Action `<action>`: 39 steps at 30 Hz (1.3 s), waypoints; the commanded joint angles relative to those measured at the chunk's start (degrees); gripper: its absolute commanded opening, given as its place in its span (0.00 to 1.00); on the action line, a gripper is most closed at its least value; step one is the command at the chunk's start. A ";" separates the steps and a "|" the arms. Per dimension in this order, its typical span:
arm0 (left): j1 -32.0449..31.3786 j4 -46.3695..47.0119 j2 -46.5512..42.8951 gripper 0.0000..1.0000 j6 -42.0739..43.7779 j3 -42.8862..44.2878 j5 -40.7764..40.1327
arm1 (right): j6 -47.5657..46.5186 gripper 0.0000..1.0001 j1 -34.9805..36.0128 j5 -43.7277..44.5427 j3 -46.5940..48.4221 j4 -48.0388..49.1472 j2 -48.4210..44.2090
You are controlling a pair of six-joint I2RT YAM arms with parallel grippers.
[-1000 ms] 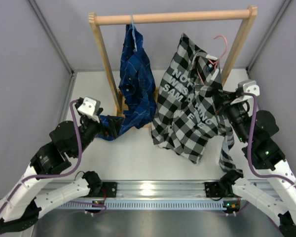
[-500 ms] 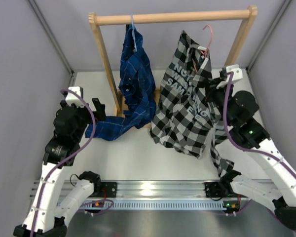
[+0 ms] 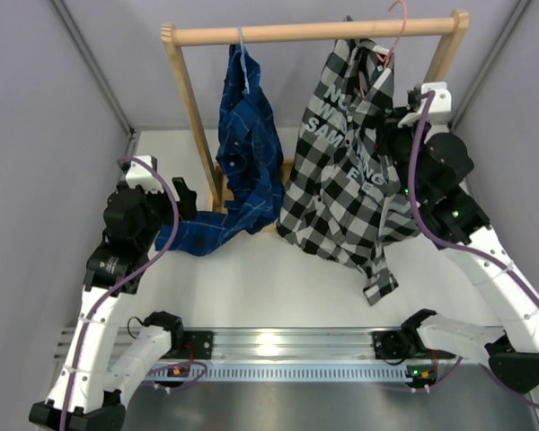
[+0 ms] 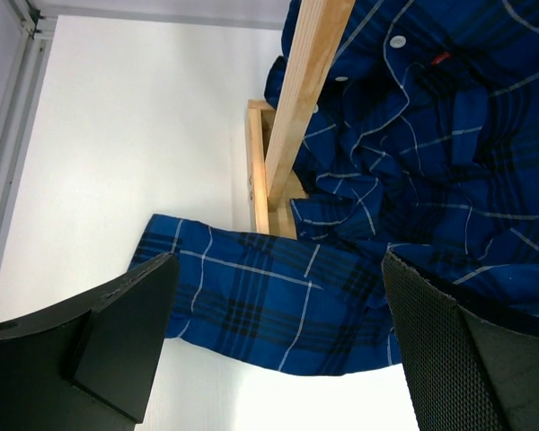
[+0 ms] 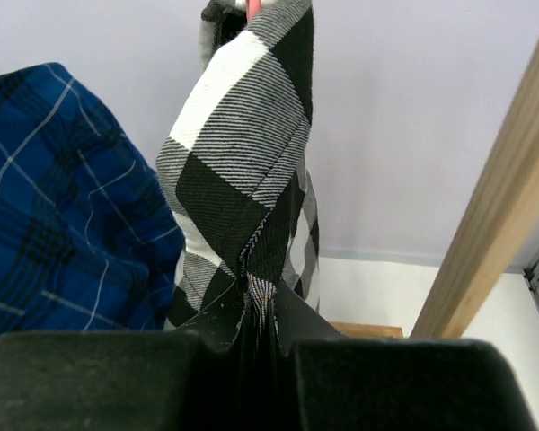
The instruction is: Place the shirt on the hanger
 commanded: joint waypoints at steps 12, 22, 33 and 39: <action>0.54 3.35 -1.06 0.98 -0.86 -0.57 -1.68 | 5.85 0.79 -1.62 0.90 0.97 0.34 2.51; 0.98 0.54 -5.09 0.98 -2.18 -1.09 -16.88 | 10.87 1.00 -1.62 -1.66 -7.64 -16.78 -16.66; 0.98 -1.31 -20.56 0.98 -3.59 -10.40 -19.18 | 9.80 0.99 -1.62 11.01 -17.59 -41.31 -39.43; 0.98 1.23 -26.10 0.98 -2.80 -17.26 -13.57 | 8.05 1.00 -1.62 9.51 -20.31 -42.29 -45.41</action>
